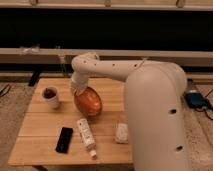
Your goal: Drag the ceramic bowl in a circle
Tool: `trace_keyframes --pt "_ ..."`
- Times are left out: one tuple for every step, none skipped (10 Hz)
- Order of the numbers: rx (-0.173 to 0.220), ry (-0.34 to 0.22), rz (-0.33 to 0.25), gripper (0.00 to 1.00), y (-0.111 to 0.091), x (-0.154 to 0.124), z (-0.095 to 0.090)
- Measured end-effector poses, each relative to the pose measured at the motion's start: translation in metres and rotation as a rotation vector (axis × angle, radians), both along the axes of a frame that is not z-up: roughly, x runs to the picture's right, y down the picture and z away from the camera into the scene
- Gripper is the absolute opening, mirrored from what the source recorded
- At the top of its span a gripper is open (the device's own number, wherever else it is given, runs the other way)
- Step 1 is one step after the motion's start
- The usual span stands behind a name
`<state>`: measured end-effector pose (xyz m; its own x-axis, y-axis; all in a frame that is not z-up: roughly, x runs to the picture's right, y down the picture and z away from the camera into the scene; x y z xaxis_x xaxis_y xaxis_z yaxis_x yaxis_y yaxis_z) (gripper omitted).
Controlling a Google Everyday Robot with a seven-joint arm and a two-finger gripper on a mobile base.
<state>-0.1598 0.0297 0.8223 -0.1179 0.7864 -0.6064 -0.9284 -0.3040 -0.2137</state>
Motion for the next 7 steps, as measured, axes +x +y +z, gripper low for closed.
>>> trace_keyframes --pt "-0.014 0.041 0.008 0.00 0.006 0.018 -0.004" --pt "-0.022 0.073 0.012 0.00 0.009 0.030 -0.005" --pt "-0.032 0.115 0.011 0.00 0.012 0.045 -0.002" --pt "-0.037 0.142 0.009 0.00 0.012 0.055 0.002" --pt "-0.048 0.180 0.008 0.00 0.010 0.070 0.012" --pt "-0.050 0.201 0.006 0.00 0.006 0.081 0.018" --pt "-0.049 0.233 -0.002 0.00 -0.003 0.101 0.032"
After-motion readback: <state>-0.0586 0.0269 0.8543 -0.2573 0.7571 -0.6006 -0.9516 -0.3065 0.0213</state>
